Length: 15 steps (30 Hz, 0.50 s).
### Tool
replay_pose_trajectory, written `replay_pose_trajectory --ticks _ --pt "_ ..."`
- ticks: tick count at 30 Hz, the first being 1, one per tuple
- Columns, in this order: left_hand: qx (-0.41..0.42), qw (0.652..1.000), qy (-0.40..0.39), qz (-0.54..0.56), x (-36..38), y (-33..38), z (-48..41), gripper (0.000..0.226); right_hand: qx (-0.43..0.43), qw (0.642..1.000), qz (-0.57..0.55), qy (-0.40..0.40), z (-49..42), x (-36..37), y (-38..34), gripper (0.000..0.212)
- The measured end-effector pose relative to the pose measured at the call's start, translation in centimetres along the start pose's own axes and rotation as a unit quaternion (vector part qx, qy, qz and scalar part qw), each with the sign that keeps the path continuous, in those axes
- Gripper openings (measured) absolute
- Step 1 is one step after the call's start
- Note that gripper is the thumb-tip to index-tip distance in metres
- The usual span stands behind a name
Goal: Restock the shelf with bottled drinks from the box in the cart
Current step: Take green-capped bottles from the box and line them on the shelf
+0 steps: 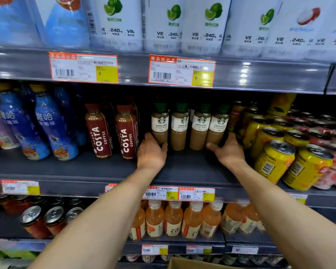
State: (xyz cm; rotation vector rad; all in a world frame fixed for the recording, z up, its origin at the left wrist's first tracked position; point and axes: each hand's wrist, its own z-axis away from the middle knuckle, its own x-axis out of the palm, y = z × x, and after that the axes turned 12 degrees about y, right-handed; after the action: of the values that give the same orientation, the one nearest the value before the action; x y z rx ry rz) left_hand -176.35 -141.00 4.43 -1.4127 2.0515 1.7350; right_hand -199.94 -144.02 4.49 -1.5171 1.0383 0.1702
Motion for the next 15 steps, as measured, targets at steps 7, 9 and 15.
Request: replay_pose_trajectory --ticks 7,9,15 --pt "0.005 0.999 0.0 -0.04 0.49 0.1 -0.27 0.05 0.017 1.0 0.009 0.019 -0.13 0.65 -0.38 0.075" --pt "0.009 0.999 0.0 -0.049 0.58 0.12 -0.25 0.053 0.02 0.999 0.03 0.025 -0.08 0.76 -0.67 0.075" --pt "0.007 0.999 -0.004 -0.051 0.83 0.05 -0.56 0.054 0.017 0.997 0.069 0.035 -0.01 0.96 -0.81 0.071"
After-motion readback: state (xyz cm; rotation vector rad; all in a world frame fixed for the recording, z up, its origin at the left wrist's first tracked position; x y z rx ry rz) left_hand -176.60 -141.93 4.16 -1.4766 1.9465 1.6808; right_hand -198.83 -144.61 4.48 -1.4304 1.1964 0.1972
